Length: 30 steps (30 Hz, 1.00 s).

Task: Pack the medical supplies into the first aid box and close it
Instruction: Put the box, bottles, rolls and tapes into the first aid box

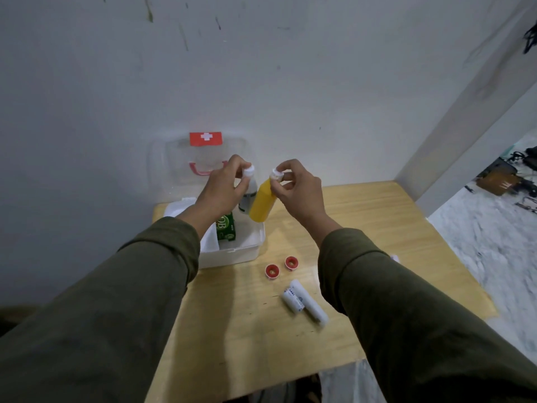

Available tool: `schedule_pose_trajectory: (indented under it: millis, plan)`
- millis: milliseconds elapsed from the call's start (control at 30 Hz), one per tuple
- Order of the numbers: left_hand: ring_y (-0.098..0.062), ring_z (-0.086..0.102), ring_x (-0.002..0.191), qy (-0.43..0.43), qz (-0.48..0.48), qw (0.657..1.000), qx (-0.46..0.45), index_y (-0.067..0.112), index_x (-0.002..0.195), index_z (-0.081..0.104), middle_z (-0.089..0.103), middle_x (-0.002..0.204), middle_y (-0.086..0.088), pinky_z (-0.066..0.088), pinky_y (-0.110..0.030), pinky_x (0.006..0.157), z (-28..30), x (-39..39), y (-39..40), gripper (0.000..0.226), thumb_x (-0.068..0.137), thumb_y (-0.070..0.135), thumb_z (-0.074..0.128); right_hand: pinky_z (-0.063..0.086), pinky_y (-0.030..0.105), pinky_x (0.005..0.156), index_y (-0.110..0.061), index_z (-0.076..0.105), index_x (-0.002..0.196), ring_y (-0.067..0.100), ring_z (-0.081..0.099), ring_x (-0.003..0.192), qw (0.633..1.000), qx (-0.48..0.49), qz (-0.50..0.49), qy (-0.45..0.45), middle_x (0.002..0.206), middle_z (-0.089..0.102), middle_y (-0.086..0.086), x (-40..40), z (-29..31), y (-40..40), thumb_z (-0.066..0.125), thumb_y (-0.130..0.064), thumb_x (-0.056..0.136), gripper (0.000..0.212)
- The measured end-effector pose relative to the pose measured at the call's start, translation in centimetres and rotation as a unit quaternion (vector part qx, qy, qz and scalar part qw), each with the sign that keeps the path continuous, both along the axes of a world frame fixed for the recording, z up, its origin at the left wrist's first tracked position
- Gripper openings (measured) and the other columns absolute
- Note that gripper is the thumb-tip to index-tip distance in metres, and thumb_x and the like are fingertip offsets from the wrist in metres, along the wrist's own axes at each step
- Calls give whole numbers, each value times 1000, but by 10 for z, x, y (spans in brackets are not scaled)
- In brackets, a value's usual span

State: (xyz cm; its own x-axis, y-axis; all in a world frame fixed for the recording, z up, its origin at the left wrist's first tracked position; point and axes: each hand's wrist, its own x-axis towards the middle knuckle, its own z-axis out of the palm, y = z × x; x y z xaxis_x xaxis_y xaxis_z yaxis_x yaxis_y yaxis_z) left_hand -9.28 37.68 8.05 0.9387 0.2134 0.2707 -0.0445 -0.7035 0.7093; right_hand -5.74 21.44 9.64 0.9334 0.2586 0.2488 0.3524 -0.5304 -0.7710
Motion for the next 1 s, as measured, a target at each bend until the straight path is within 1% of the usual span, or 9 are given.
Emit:
schedule_pose_trajectory:
  millis: [100, 200, 300, 367, 433, 533, 700, 867, 1000]
  plan:
    - [-22, 58, 112, 8, -9, 1000, -10, 9, 114, 50, 60, 121, -10, 43, -26, 84, -6, 1, 3, 22, 94, 18, 52, 58, 40, 74, -17, 59, 100, 16, 67, 72, 1000, -9, 17, 10, 93, 71, 4, -4, -7, 6, 68, -22, 82, 21]
    - [-20, 58, 112, 17, -29, 999, -27, 9, 112, 50, 61, 120, -8, 44, -25, 83, -13, 2, 7, 22, 92, 14, 55, 58, 36, 73, -18, 57, 103, 14, 66, 71, 999, -11, 35, 28, 92, 70, 3, -9, -14, 11, 69, -21, 81, 25]
    - [-21, 58, 111, 34, -46, 998, -34, 11, 112, 50, 62, 117, -8, 52, -31, 85, -21, 4, 13, 22, 91, 15, 57, 57, 32, 74, -20, 54, 111, 15, 66, 74, 998, -30, 54, 34, 93, 69, 3, -10, -19, 15, 69, -22, 81, 34]
    - [-22, 59, 111, 49, -57, 997, -34, 13, 112, 51, 62, 117, -8, 53, -34, 88, -25, 5, 17, 22, 90, 15, 58, 56, 30, 75, -21, 51, 117, 16, 68, 78, 996, -42, 70, 35, 95, 71, 3, -10, -23, 18, 70, -21, 80, 41]
    - [-22, 59, 109, 61, -63, 996, -34, 15, 110, 51, 63, 117, -8, 52, -34, 89, -30, 5, 21, 22, 90, 15, 58, 55, 28, 77, -22, 48, 121, 16, 69, 82, 995, -57, 83, 29, 97, 73, 4, -8, -28, 20, 71, -20, 79, 48]
    - [-22, 60, 106, 77, -66, 994, -36, 15, 109, 52, 63, 116, -7, 48, -28, 83, -36, 4, 26, 20, 90, 16, 58, 52, 26, 79, -24, 45, 126, 16, 68, 88, 992, -78, 97, 24, 97, 73, 4, -6, -33, 22, 71, -19, 77, 55]
    - [-24, 60, 106, 109, -79, 990, -34, 18, 106, 51, 63, 116, -8, 46, -27, 83, -46, 2, 34, 17, 90, 19, 58, 42, 21, 75, -24, 45, 128, 16, 66, 94, 987, -115, 117, 6, 98, 72, 3, -3, -43, 23, 71, -20, 78, 56]
    - [-23, 60, 104, 126, -77, 989, -26, 18, 104, 51, 64, 114, -10, 42, -26, 78, -52, 1, 36, 16, 91, 20, 58, 40, 23, 75, -26, 45, 128, 17, 64, 100, 981, -145, 131, -6, 100, 71, 2, 1, -54, 23, 70, -22, 78, 56]
    - [-26, 60, 104, 134, -80, 988, -12, 18, 104, 48, 63, 115, -12, 43, -27, 78, -56, 1, 36, 16, 91, 20, 58, 47, 32, 81, -26, 46, 129, 23, 62, 100, 977, -158, 140, -18, 101, 71, -2, 4, -64, 24, 68, -22, 80, 54]
